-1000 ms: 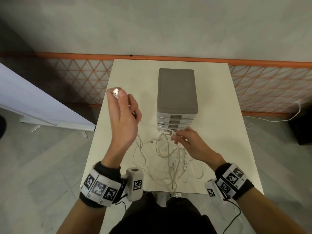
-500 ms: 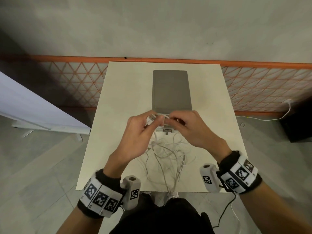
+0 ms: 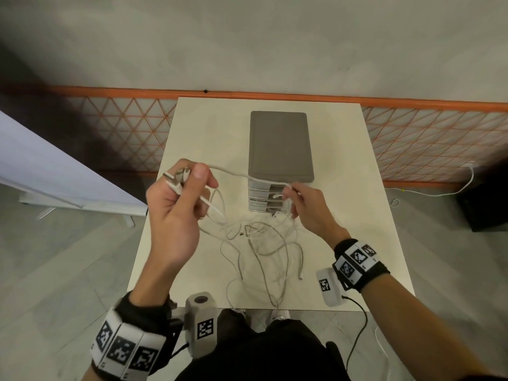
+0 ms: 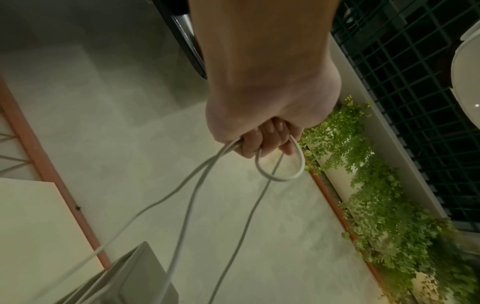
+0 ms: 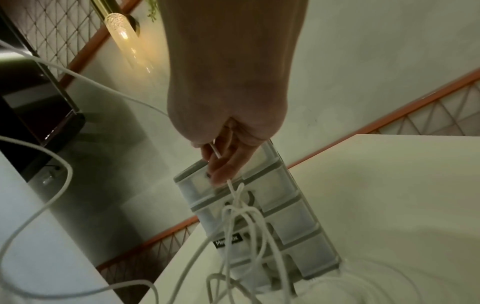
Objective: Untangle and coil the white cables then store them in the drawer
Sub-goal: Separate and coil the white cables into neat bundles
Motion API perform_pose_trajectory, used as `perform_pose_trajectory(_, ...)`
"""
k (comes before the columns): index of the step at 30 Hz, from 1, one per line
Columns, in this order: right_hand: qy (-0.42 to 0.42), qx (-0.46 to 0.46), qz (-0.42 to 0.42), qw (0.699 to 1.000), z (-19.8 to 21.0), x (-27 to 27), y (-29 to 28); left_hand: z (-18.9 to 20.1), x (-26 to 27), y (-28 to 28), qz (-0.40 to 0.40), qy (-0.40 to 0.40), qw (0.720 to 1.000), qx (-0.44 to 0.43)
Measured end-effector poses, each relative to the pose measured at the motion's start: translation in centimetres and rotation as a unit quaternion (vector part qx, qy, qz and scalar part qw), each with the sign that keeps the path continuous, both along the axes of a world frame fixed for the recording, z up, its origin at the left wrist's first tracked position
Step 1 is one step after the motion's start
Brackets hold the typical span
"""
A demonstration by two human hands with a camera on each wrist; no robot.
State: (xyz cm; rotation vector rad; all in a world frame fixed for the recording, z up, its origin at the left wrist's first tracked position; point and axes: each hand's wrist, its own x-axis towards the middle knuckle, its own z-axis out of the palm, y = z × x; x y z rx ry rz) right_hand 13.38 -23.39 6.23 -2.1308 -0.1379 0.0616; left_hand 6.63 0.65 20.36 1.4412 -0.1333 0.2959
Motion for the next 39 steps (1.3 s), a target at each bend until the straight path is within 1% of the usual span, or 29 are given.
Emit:
perform_pose_trajectory(2,-0.028,0.01,-0.02,0.999,0.7,0.8,-0.2,-0.3,0.2,0.4,-0.007,0.015,0.998,0.053)
perform_pose_trajectory(5,-0.098,0.0,-0.045,0.994,2.2,1.6,-0.7,-1.4,0.8,1.2,-0.016,0.052,0.983,0.175)
perform_pose_trajectory(6,-0.129,-0.014,-0.041,0.991,2.7,1.8,-0.9,-1.9,1.0,1.5,-0.019,0.073,0.971,0.226)
perform_pose_trajectory(7,-0.157,-0.027,-0.034,0.987,3.3,1.9,-1.1,-2.4,1.1,1.7,-0.021,0.096,0.953,0.287)
perform_pose_trajectory(9,-0.19,-0.051,-0.021,0.98,4.0,2.1,-1.3,-3.0,1.0,1.9,-0.014,0.135,0.905,0.404)
perform_pose_trajectory(10,-0.193,-0.06,-0.012,0.979,4.3,2.2,-1.3,-3.1,0.9,1.8,-0.006,0.144,0.881,0.451)
perform_pose_trajectory(11,-0.191,-0.068,0.0,0.979,4.5,2.1,-1.3,-3.0,0.7,1.5,-0.002,0.146,0.861,0.487)
perform_pose_trajectory(12,-0.187,-0.075,0.014,0.979,4.7,2.0,-1.1,-2.9,0.7,1.1,0.002,0.142,0.85,0.507)
perform_pose_trajectory(13,-0.181,-0.08,0.027,0.98,4.8,1.9,-0.8,-2.7,0.7,0.6,0.005,0.134,0.847,0.514)
perform_pose_trajectory(14,-0.175,-0.084,0.038,0.98,4.9,1.6,-0.5,-2.6,0.8,0.0,0.005,0.126,0.85,0.512)
perform_pose_trajectory(18,-0.153,-0.088,0.081,0.981,5.7,0.7,0.6,-3.1,1.9,-2.9,-0.018,0.13,0.889,0.439)
perform_pose_trajectory(20,-0.154,-0.089,0.103,0.979,6.3,0.2,1.1,-3.8,2.7,-4.2,-0.029,0.125,0.896,0.425)
perform_pose_trajectory(22,-0.161,-0.08,0.11,0.978,6.7,-0.1,1.3,-4.4,3.3,-4.9,-0.043,0.098,0.903,0.416)
perform_pose_trajectory(26,-0.155,-0.023,0.104,0.982,6.5,-0.6,1.3,-5.2,3.4,-4.6,-0.056,0.056,0.922,0.378)
perform_pose_trajectory(28,-0.141,0.002,0.1,0.985,5.6,-1.0,1.6,-5.1,3.0,-4.2,-0.047,0.053,0.935,0.348)
perform_pose_trajectory(30,-0.116,0.02,0.081,0.99,4.1,-1.3,1.8,-4.4,2.6,-3.5,-0.024,0.041,0.956,0.289)
perform_pose_trajectory(33,-0.07,0.013,0.058,0.996,1.3,-1.5,1.3,-2.9,1.8,-2.2,0.01,0.023,0.978,0.208)
perform_pose_trajectory(36,-0.066,-0.009,0.048,0.997,-0.4,-1.3,0.9,-2.4,0.6,-1.5,0.016,0.008,0.986,0.167)
perform_pose_trajectory(39,-0.074,-0.03,0.032,0.996,-1.1,-0.5,0.2,-2.9,0.1,-0.8,0.02,0.0,0.991,0.134)
